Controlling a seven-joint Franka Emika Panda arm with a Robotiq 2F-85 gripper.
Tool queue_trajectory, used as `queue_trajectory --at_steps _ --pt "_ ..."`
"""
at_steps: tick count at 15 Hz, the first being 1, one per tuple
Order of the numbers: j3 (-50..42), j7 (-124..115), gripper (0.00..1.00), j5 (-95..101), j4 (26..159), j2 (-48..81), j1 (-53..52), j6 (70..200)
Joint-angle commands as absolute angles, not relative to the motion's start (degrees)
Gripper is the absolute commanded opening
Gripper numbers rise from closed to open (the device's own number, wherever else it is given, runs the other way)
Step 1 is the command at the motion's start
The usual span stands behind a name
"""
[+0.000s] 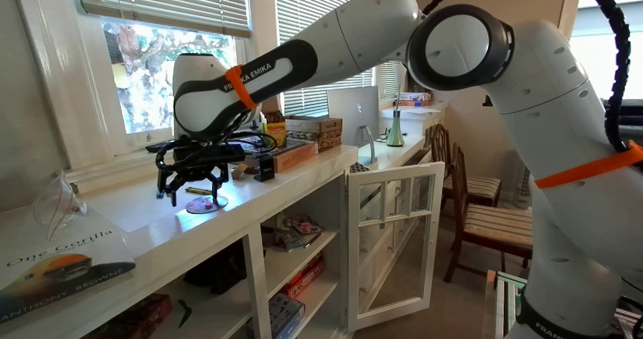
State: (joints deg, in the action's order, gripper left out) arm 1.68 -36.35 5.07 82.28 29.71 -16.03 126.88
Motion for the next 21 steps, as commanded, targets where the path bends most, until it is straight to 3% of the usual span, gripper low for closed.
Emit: queue_trajectory --at_steps 1,21 --pt "1.4 -36.0 1.00 4.7 79.0 32.0 -16.2 125.5" --pt "1.6 -35.8 1.00 4.6 73.7 35.0 -17.4 124.0"
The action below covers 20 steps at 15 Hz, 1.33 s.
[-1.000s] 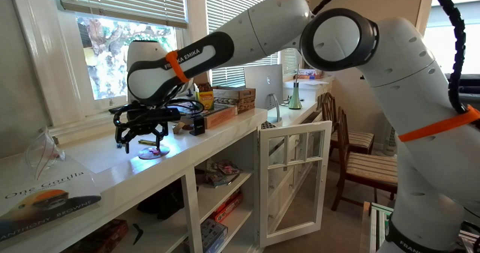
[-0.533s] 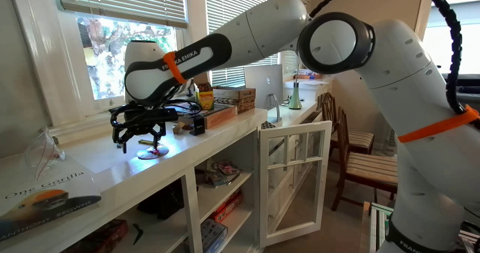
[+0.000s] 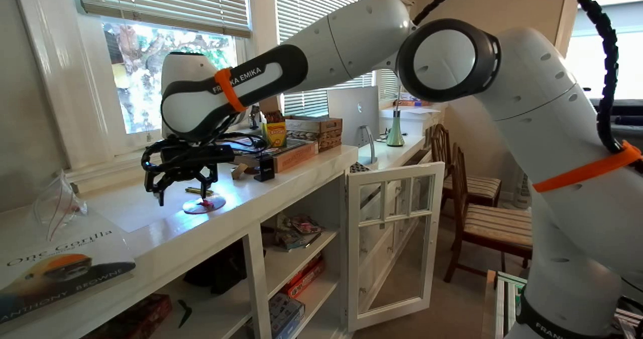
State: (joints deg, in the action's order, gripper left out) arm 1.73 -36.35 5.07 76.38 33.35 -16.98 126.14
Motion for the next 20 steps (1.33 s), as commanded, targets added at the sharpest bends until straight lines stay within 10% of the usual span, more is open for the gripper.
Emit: queue_trajectory --at_steps 1,20 --pt "1.6 -35.8 1.00 4.7 73.6 35.0 -17.5 123.9" --pt "1.7 -35.6 1.00 4.6 72.3 35.8 -18.1 123.7"
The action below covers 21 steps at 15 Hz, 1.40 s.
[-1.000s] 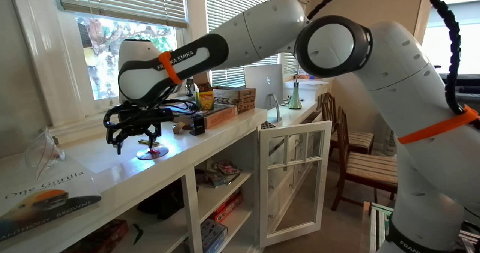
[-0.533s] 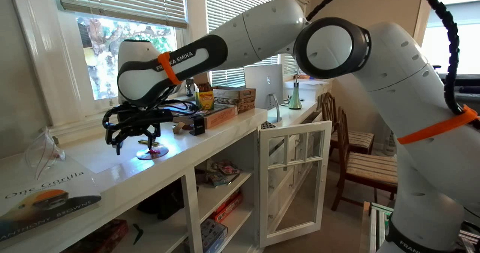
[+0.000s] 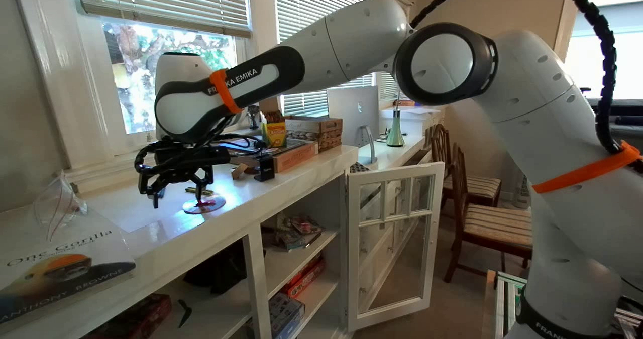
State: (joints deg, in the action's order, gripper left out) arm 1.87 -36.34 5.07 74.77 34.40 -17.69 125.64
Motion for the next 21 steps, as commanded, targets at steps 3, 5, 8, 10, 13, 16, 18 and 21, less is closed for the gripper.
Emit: queue_trajectory --at_steps 3,5,8,10,13,16,18,21 --pt "1.8 -35.5 1.00 4.7 72.3 35.8 -18.3 123.6" --pt "1.8 -35.5 1.00 4.7 72.2 35.8 -18.4 123.6" --pt "1.8 -35.3 1.00 4.7 72.1 35.9 -18.6 123.5" --pt "1.8 -35.2 1.00 4.7 72.0 35.9 -18.7 123.4" --pt "1.8 -35.2 1.00 4.7 71.8 36.1 -18.9 123.4" --pt "2.0 -35.0 1.00 4.4 71.9 36.0 -18.9 123.2" --pt "2.1 -34.9 1.00 4.4 72.2 35.7 -18.9 123.1" --pt "2.1 -34.9 1.00 4.4 72.4 35.6 -18.9 122.6"
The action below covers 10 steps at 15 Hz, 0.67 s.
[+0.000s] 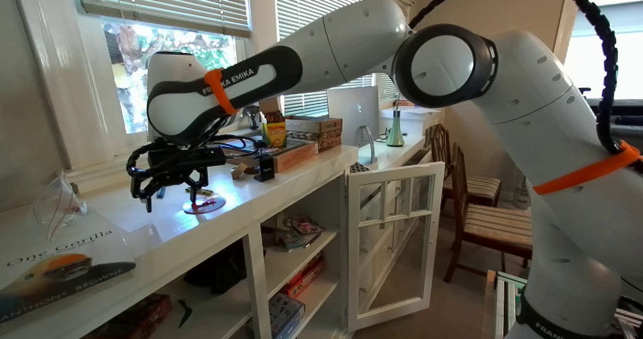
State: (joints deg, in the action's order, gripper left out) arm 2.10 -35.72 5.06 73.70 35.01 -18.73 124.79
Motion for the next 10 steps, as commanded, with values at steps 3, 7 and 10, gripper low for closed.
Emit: queue_trajectory --at_steps 3,7,10 --pt "2.1 -34.9 1.00 4.6 72.6 35.3 -18.9 122.3" --pt "2.1 -34.9 1.00 4.6 72.7 35.1 -18.9 122.1" --pt "2.1 -34.8 1.00 4.6 72.8 35.0 -18.9 122.0"
